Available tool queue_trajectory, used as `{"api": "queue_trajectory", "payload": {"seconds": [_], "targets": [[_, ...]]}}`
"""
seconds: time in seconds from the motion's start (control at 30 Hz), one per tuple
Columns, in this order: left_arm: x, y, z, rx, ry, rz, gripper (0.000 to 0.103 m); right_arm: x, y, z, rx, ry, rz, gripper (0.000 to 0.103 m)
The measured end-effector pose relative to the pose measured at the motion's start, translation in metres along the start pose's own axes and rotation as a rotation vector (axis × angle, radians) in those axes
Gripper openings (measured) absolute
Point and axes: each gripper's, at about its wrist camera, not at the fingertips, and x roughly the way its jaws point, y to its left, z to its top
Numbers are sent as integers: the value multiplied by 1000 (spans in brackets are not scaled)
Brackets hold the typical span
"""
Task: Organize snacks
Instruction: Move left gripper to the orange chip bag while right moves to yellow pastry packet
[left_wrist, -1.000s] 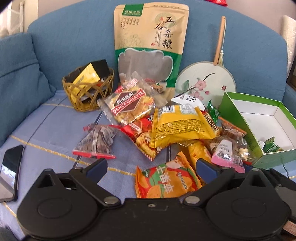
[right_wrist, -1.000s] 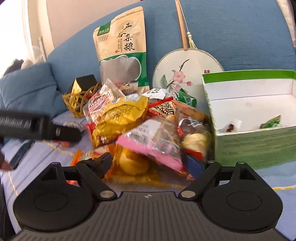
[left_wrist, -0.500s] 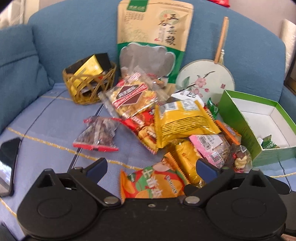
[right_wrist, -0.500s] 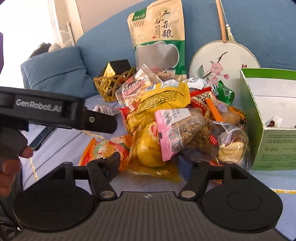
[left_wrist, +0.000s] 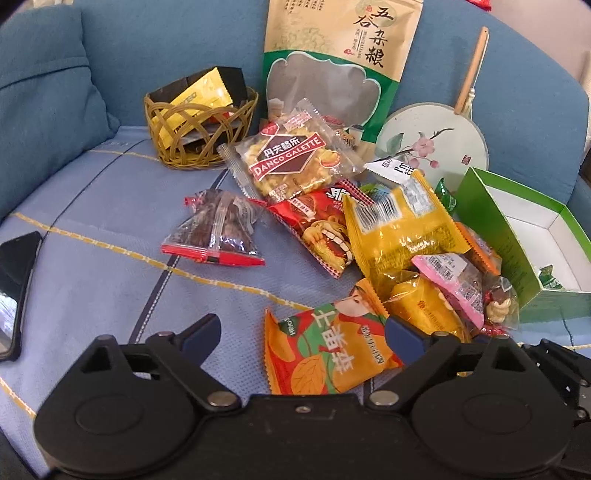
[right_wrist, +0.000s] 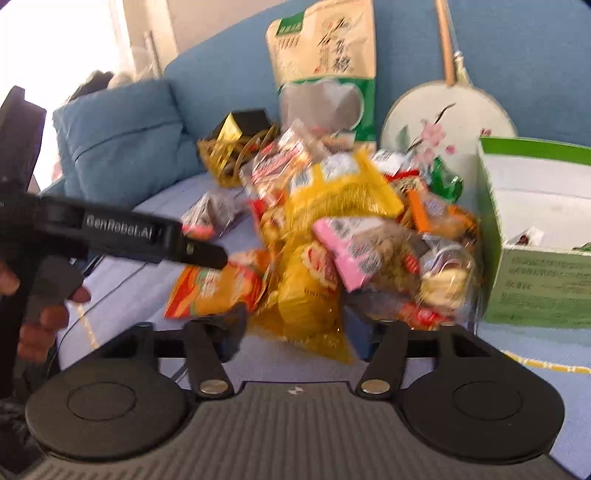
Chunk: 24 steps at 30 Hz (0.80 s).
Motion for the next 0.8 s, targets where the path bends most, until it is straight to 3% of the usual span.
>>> {"api": "queue_trajectory", "payload": {"seconds": [0.13,0.17,0.2,0.33,0.47,0.57,0.73,0.8], "targets": [[-2,-3,-2,23,0,-1,103,4,-1,0,25,-3,21,103],[-2,-4,-3,27,1,0,103,7,-1,-1,23,13,14,98],[-2,-5,-3,27,4,-2,103,9,-1,-1,18,40,10,87],[-2,-8,-5,32,13,-4,103,0,-2,0,0,61,5,83],[-1,-13,-7,51,25,-10,103,-6,-3,-2,-16,55,6,87],[4,-16,-8,58,32,-2,103,-5,-2,1,-11,33,-3,101],[16,-15,-10,34,63,6,103,3,-3,-1,-2,39,-35,101],[18,-16,-12,44,62,14,103,5,-5,-1,18,51,-26,93]]}}
